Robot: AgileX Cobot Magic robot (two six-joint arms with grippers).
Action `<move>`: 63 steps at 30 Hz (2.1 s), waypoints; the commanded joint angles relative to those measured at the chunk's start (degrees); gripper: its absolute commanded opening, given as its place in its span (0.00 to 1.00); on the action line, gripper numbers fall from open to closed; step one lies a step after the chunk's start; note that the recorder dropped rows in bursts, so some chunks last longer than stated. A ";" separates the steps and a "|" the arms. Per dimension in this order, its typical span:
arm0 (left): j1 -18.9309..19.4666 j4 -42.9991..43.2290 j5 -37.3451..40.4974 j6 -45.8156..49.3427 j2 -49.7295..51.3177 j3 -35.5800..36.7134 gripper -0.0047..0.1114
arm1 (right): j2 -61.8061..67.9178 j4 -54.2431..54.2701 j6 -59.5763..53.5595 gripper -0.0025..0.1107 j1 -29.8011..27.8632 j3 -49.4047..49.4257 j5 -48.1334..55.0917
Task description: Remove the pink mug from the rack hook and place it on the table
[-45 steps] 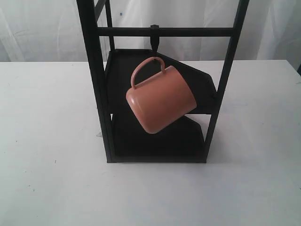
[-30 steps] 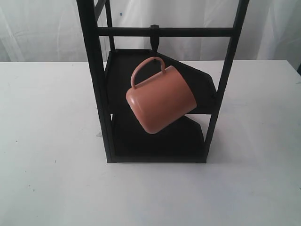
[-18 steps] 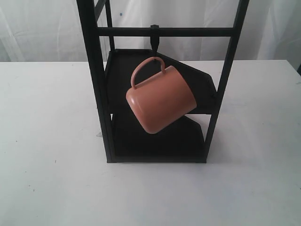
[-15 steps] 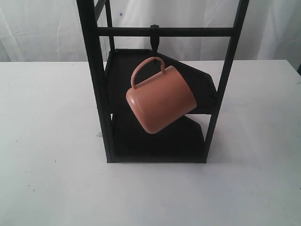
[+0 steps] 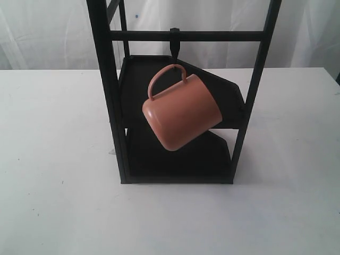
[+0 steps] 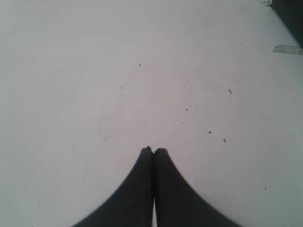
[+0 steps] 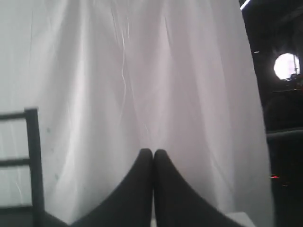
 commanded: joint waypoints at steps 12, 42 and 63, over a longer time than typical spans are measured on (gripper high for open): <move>-0.37 -0.24 0.88 0.08 -0.20 0.21 0.04 | 27.56 -0.81 -9.56 0.02 0.13 -9.02 26.11; -0.37 -0.24 0.88 0.08 -0.20 0.21 0.04 | 60.35 72.47 -76.90 0.02 1.83 -28.11 74.27; -0.37 -0.24 0.88 0.08 -0.20 0.21 0.04 | 60.86 85.89 -99.09 0.53 1.83 -28.11 62.28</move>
